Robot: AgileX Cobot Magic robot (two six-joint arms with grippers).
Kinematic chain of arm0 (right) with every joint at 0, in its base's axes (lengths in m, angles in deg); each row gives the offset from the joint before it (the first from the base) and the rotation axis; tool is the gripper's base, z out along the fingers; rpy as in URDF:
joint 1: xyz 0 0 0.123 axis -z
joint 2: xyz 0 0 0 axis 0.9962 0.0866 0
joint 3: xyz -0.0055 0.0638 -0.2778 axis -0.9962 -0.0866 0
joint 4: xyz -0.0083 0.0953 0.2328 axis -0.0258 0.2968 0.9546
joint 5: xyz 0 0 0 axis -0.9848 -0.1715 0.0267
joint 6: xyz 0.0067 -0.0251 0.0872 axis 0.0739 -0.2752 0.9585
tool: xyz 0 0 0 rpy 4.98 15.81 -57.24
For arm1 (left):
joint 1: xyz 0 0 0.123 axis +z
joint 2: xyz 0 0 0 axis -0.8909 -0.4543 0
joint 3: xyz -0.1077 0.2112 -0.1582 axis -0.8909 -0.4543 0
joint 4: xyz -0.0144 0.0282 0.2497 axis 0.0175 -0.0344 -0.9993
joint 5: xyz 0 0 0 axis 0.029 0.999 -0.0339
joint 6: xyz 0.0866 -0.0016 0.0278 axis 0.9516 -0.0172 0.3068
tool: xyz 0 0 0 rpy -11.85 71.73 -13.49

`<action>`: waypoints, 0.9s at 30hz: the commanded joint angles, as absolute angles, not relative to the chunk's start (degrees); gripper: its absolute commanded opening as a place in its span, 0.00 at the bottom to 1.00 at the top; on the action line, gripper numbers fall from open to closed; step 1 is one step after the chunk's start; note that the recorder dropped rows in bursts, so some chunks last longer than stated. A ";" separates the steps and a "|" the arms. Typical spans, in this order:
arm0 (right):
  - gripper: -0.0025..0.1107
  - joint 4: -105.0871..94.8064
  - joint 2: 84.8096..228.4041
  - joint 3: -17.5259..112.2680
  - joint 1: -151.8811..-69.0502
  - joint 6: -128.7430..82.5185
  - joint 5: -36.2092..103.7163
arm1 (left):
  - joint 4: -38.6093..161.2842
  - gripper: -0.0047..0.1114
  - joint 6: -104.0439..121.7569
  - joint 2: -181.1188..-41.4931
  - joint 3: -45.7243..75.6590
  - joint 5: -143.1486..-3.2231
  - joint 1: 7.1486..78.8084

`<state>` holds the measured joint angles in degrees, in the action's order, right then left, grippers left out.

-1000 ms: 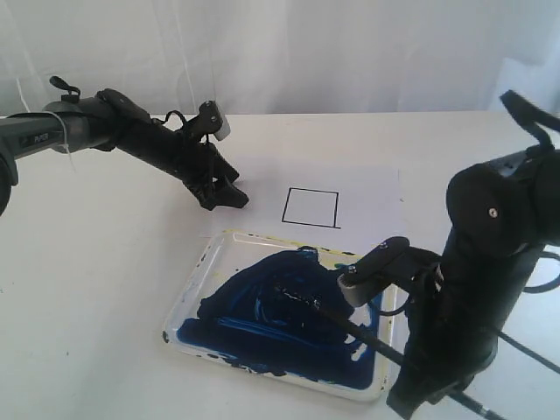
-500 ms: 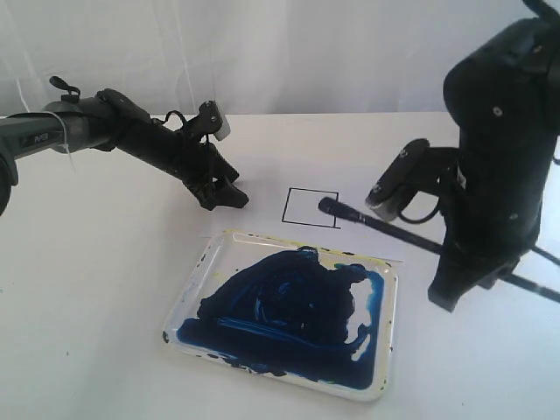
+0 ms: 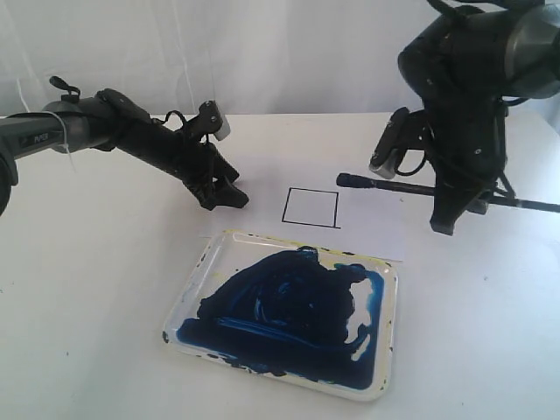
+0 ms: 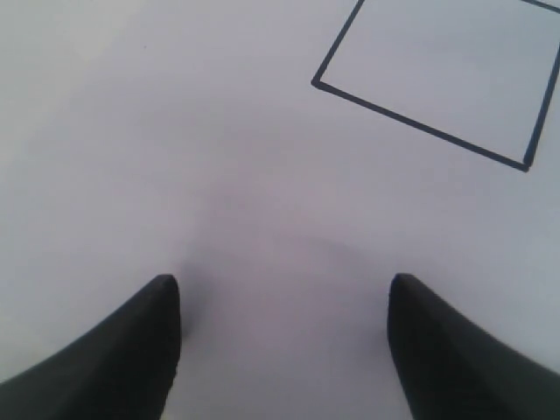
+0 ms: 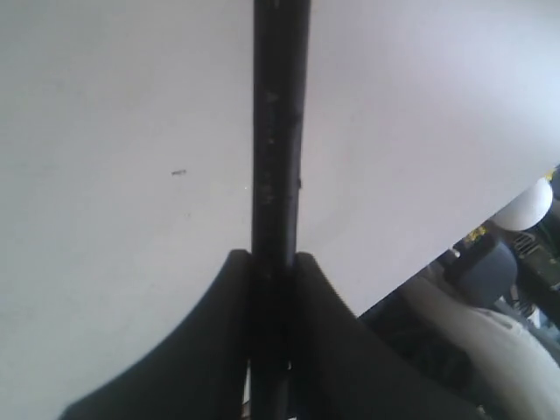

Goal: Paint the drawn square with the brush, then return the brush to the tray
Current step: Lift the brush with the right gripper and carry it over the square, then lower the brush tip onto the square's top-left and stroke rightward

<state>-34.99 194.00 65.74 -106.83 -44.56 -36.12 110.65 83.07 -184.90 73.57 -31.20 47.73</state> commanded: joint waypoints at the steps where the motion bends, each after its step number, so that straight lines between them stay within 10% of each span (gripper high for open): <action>1: 0.02 -35.42 197.68 70.95 -106.56 -50.86 -36.21 | 110.58 0.64 82.80 -185.05 73.64 -30.24 47.54; 27: 0.02 -30.28 209.07 85.70 -106.56 -66.23 -36.21 | 110.58 0.64 82.80 -185.05 73.64 -30.24 47.54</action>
<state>-30.48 208.58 85.20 -106.83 -65.56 -36.01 110.65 83.07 -184.90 73.57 -31.20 47.73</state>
